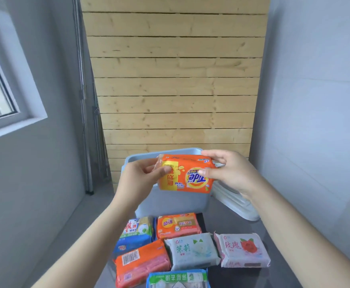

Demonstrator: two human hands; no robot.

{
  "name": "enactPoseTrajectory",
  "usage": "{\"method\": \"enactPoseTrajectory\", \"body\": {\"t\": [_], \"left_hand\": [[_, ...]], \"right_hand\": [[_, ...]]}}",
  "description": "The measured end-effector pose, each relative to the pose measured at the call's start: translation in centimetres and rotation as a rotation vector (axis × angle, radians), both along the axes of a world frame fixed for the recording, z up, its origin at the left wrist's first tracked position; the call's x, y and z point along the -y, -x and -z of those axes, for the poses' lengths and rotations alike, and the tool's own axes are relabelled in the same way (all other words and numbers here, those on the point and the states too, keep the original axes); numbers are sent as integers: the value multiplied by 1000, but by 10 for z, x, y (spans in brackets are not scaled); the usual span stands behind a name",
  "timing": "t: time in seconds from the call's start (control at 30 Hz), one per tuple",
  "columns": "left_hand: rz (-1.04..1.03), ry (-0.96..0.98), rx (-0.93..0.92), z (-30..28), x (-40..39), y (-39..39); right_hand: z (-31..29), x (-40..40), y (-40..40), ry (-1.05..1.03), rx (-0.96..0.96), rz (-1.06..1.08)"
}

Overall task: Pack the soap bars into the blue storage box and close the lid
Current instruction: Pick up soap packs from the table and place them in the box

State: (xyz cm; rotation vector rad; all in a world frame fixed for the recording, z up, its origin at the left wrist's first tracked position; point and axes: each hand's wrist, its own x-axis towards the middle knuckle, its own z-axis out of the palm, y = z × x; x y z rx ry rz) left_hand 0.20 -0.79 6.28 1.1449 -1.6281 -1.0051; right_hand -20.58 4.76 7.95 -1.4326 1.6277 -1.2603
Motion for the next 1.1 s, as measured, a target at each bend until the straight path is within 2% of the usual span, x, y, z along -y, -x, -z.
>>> {"method": "enactPoseTrajectory", "body": {"t": [0.23,0.33,0.43,0.6,0.83,1.0,1.1], "left_hand": [[-140,-62,-48,-23,50,-14],[-149,-94,91,-27,73,-18],[-108,-163,323,-28,99,-22],[-9,-270,616,-20,125,-31],[145,-329,888,-10,140,-31],[177,-300,1150,-12,145,-13],[162,-258,1228,-14,148,-9]], "right_hand": [[-8,64,-26,86,11,104],[-4,93,-33,18,-43,105],[2,122,-35,-104,-121,67],[23,152,-38,-341,-75,-93],[44,165,-37,-469,-142,-159],[51,172,-39,-506,-163,-197],[52,173,-39,-512,-144,-216]]}}
